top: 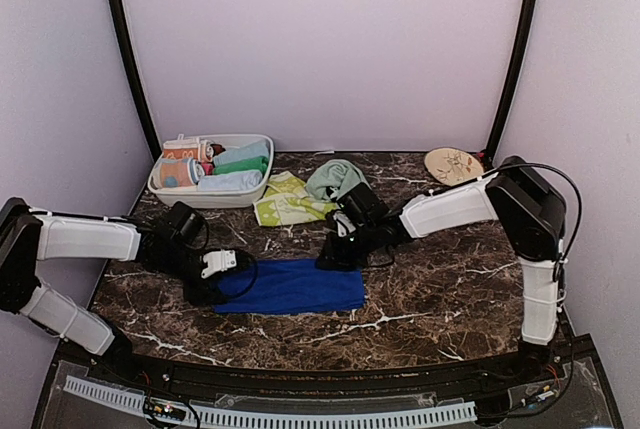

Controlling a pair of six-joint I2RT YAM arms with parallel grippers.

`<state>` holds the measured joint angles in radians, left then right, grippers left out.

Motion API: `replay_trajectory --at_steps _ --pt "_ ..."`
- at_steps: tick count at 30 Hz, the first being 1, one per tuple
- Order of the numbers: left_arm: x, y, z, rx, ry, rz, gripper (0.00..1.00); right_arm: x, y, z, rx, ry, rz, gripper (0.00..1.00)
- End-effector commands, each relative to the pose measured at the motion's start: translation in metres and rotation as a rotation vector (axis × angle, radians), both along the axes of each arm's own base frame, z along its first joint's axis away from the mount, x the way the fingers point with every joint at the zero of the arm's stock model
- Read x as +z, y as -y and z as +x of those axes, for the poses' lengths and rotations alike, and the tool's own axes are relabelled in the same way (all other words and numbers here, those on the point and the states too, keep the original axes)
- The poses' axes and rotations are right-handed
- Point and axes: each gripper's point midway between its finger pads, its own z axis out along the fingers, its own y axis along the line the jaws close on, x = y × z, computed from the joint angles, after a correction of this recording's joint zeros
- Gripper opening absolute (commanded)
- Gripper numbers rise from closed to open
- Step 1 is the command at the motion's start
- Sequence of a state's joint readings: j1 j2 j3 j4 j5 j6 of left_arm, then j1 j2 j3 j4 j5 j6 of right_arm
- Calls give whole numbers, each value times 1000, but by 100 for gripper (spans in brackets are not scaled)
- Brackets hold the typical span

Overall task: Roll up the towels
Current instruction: Rotate the towel at the center of the board.

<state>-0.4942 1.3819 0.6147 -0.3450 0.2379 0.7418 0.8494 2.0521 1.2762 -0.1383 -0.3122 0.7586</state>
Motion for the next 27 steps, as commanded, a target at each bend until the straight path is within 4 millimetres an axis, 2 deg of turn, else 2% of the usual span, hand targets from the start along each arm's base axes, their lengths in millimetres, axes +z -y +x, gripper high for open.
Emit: replay_trajectory --at_steps 1,4,7,9,11,12,15,19,23,25,27 --pt "-3 -27 33 9 160 181 66 -23 26 -30 -53 -71 -92 20" --pt "5 -23 63 22 235 216 69 -19 20 -56 -85 -82 -87 23" --pt "19 -19 91 31 317 237 76 -6 -3 -86 -62 -69 -53 28" --pt "39 -12 107 36 383 224 81 7 -16 -97 -42 -56 -19 30" --pt "63 -4 117 38 419 187 83 21 -19 -96 -37 -38 -9 30" --pt "75 0 117 39 417 161 84 28 -17 -92 -40 -19 -13 31" --pt "96 8 96 -4 348 95 86 52 -6 -71 -49 39 -33 32" --pt "106 11 70 -50 309 30 87 51 5 -62 -39 40 -56 31" --pt "98 14 53 -43 225 -12 83 33 10 -83 5 6 -107 27" --pt "85 15 44 -39 159 -21 82 14 20 -101 17 -23 -150 24" --pt "69 15 37 -34 114 -19 80 4 25 -118 24 -47 -157 22"
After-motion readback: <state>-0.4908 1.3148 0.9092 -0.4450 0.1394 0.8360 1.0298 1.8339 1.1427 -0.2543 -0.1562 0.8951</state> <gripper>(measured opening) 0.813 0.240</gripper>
